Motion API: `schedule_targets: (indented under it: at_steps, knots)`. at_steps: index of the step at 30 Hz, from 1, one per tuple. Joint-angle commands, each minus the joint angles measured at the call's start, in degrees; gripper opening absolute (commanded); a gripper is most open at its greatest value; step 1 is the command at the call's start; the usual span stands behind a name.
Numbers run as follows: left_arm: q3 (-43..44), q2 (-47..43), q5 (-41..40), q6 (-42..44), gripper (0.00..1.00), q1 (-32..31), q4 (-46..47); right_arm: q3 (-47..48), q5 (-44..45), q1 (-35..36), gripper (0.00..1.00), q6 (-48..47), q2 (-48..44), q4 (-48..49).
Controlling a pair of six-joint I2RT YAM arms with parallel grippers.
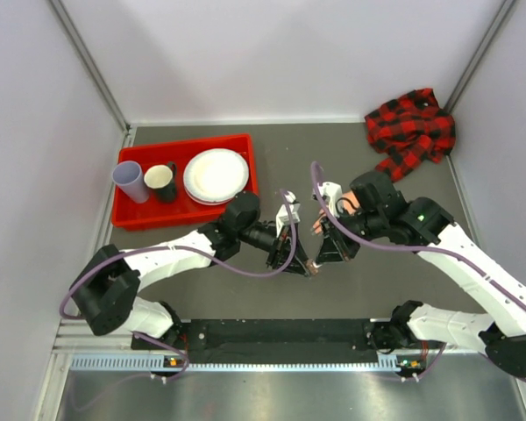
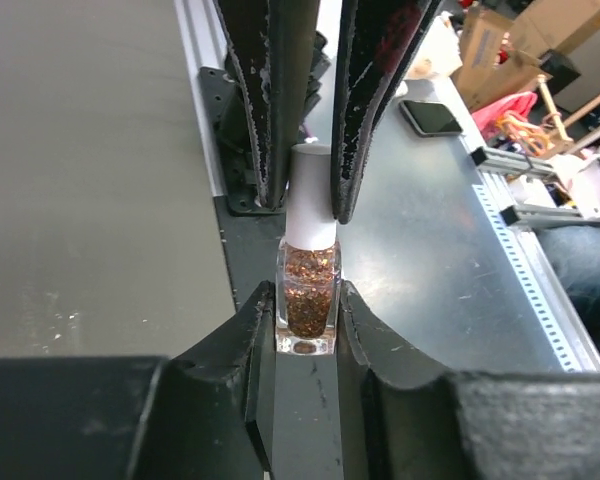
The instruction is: Paint the nails
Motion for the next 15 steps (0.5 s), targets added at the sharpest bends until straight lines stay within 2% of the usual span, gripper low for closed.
schedule_targets:
  at_steps: [1, 2, 3, 5, 6, 8, 9, 11, 12, 15]
  knots:
    - [3.0, -2.2, -5.9, 4.1, 0.00, -0.4, -3.5, 1.2, 4.7, 0.7, 0.03, 4.0, -0.6, 5.0]
    - [2.6, -2.8, -7.5, 4.7, 0.00, -0.4, -4.1, 0.6, 6.3, 0.8, 0.11, 5.3, -0.7, 5.8]
    - [2.4, -3.4, -11.4, 5.1, 0.00, -0.4, -4.4, 0.2, 9.6, 0.7, 0.31, 6.7, -1.0, 6.1]
    - [1.8, -5.1, -16.7, 6.3, 0.00, -0.4, -5.6, -0.6, 15.6, 0.8, 0.47, 13.6, -1.3, 6.5]
    - [1.6, -5.7, -23.6, 6.6, 0.00, -0.5, -6.2, -0.9, 20.6, 0.8, 0.53, 16.0, -1.6, 6.5]
    - [0.8, -7.2, -30.7, 8.6, 0.00, -0.7, -6.9, -0.7, 24.9, 0.8, 0.57, 24.1, -1.9, 4.9]
    - [0.4, -8.1, -38.3, 9.2, 0.00, -1.1, -7.6, -0.4, 28.0, 0.8, 0.58, 26.6, -1.8, 4.4]
    - [-1.1, -8.8, -46.4, 10.3, 0.00, -1.8, -7.5, 0.3, 29.9, 0.7, 0.57, 33.8, -1.0, 3.6]
    - [-1.7, -9.3, -51.6, 10.6, 0.00, -2.1, -7.1, 0.5, 31.0, 0.7, 0.54, 35.6, -0.5, 3.1]
    - [-3.3, -10.9, -55.7, 11.8, 0.00, -3.6, -5.9, 2.0, 30.8, 0.7, 0.52, 39.0, 2.3, 3.0]
